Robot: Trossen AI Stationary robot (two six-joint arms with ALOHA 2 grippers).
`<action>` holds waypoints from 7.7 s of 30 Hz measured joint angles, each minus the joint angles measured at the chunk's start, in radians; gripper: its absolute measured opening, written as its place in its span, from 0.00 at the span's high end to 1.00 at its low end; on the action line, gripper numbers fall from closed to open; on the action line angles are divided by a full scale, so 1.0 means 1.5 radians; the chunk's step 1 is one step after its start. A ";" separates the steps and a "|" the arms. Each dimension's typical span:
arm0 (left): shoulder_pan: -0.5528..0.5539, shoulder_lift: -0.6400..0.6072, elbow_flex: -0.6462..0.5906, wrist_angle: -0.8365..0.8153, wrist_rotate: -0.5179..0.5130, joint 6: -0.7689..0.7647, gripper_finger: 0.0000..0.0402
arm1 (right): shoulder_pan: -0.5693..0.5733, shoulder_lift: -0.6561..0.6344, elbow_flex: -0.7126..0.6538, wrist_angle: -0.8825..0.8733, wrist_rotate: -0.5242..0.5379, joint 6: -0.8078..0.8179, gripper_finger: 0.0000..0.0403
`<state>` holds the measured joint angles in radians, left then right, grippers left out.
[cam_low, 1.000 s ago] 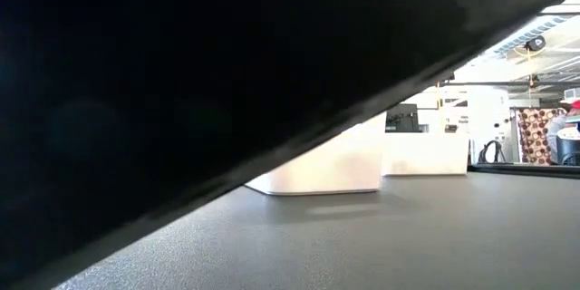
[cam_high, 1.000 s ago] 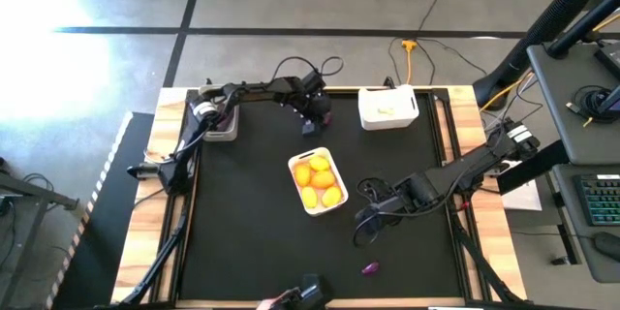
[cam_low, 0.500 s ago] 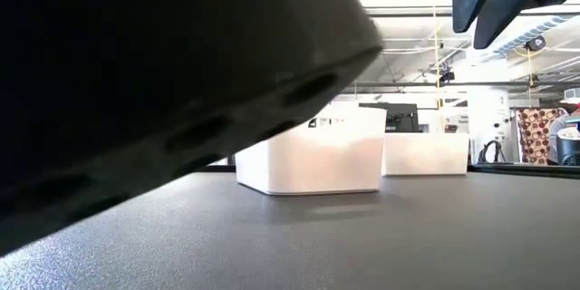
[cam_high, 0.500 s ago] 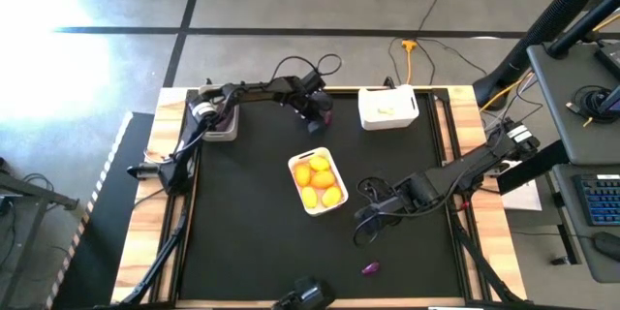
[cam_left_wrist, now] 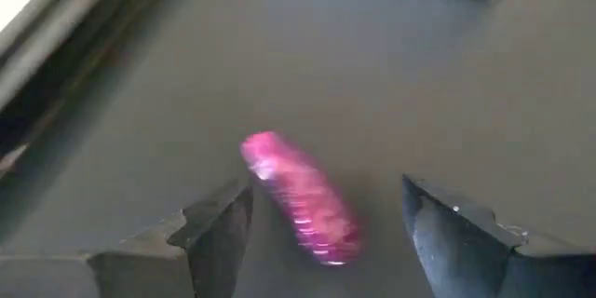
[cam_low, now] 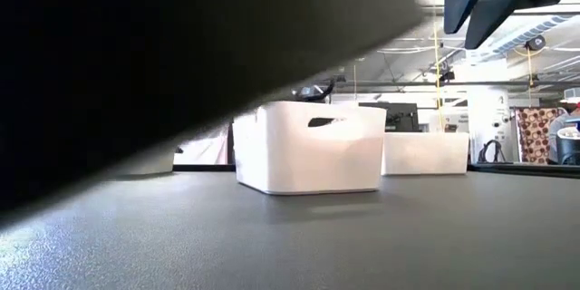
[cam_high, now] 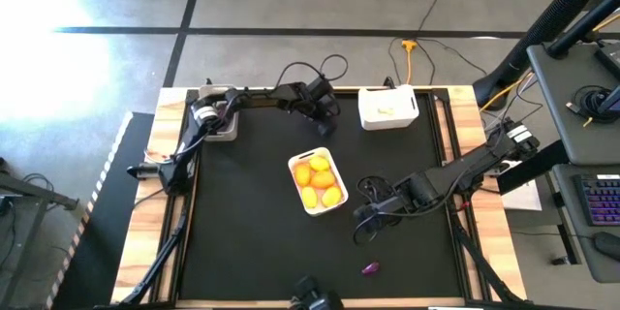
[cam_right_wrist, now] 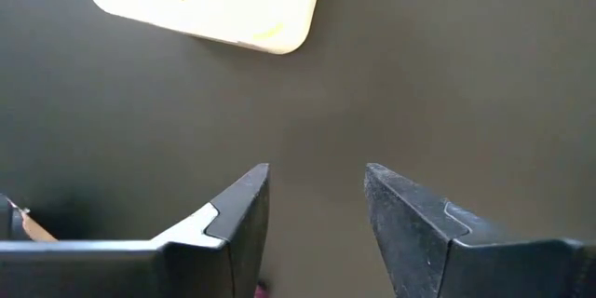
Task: Sort produce into baskets
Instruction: Put the eggplant into the gray bin
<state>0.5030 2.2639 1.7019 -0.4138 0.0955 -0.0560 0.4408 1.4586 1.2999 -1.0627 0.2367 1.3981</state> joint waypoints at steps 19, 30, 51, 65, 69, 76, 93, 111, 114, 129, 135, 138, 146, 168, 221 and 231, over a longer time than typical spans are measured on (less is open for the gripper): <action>0.012 0.002 0.012 -0.071 0.017 -0.112 0.49 | 0.000 0.000 0.000 0.039 0.000 0.030 0.58; 0.022 0.002 0.039 -0.085 0.013 -0.101 0.68 | 0.000 0.000 0.000 0.053 0.000 0.033 0.58; 0.025 0.003 0.043 -0.124 0.048 -0.085 0.81 | 0.000 0.000 0.000 0.057 0.000 0.039 0.58; 0.026 0.023 0.103 -0.165 0.055 -0.061 0.70 | 0.000 0.000 0.000 0.069 0.000 0.051 0.58; 0.027 0.078 0.170 -0.224 0.096 -0.096 0.54 | 0.000 0.000 0.000 0.069 0.000 0.051 0.58; 0.026 0.197 0.405 -0.394 0.049 -0.055 0.32 | 0.000 0.000 0.000 0.069 0.000 0.045 0.58; 0.029 0.199 0.405 -0.399 0.057 -0.069 0.38 | 0.000 0.000 0.000 0.064 0.022 0.028 0.58; 0.016 0.200 0.405 -0.400 0.071 0.068 0.64 | 0.000 0.000 0.000 0.078 0.023 0.063 0.58; 0.016 0.200 0.405 -0.403 0.076 0.110 0.67 | 0.000 0.000 0.000 0.089 0.023 0.064 0.58; 0.017 0.196 0.405 -0.513 0.076 0.209 0.71 | 0.007 0.000 0.000 0.090 0.012 0.085 0.58; 0.028 0.157 0.405 -0.549 0.070 0.178 0.81 | 0.007 0.000 0.000 0.088 0.012 0.078 0.58; 0.030 0.125 0.409 -0.508 0.119 0.156 0.88 | 0.007 0.000 0.000 0.083 0.017 0.059 0.58; 0.026 0.159 0.427 -0.432 0.163 0.074 0.99 | 0.007 0.000 -0.001 0.078 0.052 0.032 0.58; 0.059 0.179 0.435 -0.380 0.186 0.457 1.00 | 0.007 0.000 -0.001 0.094 0.013 0.058 0.58; 0.123 0.199 0.436 -0.320 0.304 0.391 1.00 | -0.048 0.000 -0.001 0.085 0.000 -0.015 0.58; 0.122 0.199 0.435 -0.320 0.297 0.430 0.98 | -0.053 0.000 0.000 0.087 -0.006 -0.015 0.58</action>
<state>0.6861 2.5627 2.3543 -0.8938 0.5416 0.5887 0.3618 1.4590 1.2999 -0.9325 0.2284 1.3763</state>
